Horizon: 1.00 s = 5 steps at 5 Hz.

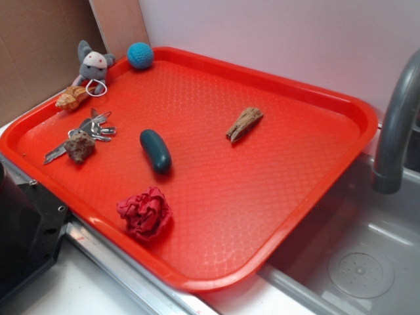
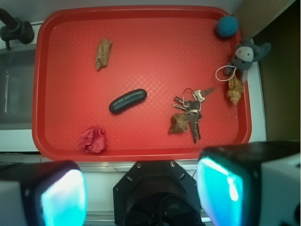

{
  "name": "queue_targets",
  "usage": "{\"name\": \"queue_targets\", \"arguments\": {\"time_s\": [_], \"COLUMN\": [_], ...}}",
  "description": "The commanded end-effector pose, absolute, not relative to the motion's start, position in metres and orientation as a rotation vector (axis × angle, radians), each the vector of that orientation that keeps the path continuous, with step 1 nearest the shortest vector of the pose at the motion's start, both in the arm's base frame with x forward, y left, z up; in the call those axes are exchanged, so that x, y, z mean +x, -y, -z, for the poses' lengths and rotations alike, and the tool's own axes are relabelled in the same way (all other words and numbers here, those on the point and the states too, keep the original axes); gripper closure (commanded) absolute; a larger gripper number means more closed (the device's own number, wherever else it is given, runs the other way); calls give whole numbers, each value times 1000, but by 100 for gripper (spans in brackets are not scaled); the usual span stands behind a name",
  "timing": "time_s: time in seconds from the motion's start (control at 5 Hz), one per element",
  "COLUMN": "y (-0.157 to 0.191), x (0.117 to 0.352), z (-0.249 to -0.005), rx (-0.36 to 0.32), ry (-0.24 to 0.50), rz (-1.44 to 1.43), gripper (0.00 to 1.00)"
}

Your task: Grab the wood chip.

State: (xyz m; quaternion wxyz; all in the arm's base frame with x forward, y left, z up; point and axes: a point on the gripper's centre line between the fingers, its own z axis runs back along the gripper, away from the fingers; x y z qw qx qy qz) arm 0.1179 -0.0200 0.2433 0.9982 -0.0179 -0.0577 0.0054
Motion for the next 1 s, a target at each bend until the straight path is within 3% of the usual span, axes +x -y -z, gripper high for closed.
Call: {"name": "queue_targets", "arguments": {"time_s": [0.0, 0.2, 0.4, 0.8], "y": [20, 16, 47, 65], "x": [118, 157, 211, 264], "z": [-243, -196, -174, -124], "rx": [-36, -58, -151, -129], "ry": [116, 126, 195, 202], "rz": [-11, -172, -166, -280], "gripper": [0, 0, 0, 0]}}
